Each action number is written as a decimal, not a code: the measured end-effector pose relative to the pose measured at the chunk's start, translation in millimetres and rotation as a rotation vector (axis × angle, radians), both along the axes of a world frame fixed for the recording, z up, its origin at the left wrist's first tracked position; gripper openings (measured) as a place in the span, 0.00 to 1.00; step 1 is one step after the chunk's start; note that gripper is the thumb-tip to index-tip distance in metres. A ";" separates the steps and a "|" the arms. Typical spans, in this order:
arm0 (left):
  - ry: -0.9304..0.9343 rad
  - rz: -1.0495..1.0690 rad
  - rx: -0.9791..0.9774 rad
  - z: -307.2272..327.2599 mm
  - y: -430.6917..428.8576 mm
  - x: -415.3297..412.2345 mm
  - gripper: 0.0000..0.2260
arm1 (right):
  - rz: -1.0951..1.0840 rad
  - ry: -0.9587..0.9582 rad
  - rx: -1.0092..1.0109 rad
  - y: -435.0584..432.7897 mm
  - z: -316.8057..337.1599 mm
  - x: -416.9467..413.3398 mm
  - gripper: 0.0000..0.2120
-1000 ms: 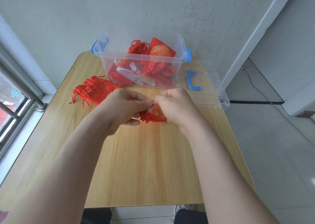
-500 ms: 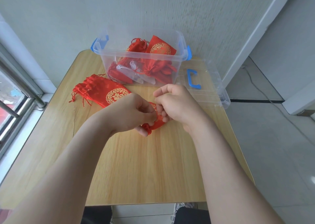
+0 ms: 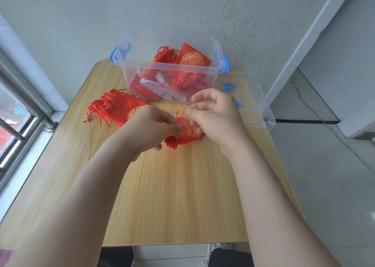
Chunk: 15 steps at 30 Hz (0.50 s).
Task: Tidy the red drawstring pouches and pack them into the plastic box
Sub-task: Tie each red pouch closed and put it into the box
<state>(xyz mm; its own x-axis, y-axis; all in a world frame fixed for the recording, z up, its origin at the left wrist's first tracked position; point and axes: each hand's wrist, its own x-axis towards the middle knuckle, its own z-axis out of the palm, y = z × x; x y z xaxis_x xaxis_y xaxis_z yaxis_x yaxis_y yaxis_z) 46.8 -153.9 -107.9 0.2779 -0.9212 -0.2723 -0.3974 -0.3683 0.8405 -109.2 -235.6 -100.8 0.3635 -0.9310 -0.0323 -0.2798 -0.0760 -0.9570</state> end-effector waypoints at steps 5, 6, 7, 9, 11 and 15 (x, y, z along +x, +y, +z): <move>0.014 0.127 -0.015 -2.6 0.0 1.6 0.07 | 0.179 0.283 -0.328 9.7 -9.6 5.8 0.10; 0.019 0.132 -0.009 -2.3 -0.1 1.2 0.06 | 0.206 0.291 -0.363 11.0 -10.7 6.7 0.10; 0.025 0.135 0.000 -1.9 0.2 0.8 0.06 | 0.231 0.289 -0.384 11.6 -11.2 7.0 0.09; 0.035 0.150 0.024 -0.9 1.4 1.5 0.05 | 0.275 0.304 -0.406 10.9 -11.1 6.2 0.11; 0.043 0.163 0.058 0.8 3.0 3.0 0.05 | 0.305 0.356 -0.426 10.5 -10.6 5.0 0.15; 0.075 0.142 0.075 1.3 4.2 4.9 0.05 | 0.282 0.363 -0.425 9.8 -12.1 5.7 0.14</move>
<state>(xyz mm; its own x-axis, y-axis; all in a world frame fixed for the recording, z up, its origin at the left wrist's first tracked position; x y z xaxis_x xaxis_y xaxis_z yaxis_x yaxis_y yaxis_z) 51.6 -149.7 -106.5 0.3799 -0.8507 -0.3634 -0.2743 -0.4788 0.8340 -103.5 -225.8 -112.9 0.6326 -0.7594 0.1521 -0.4949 -0.5474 -0.6748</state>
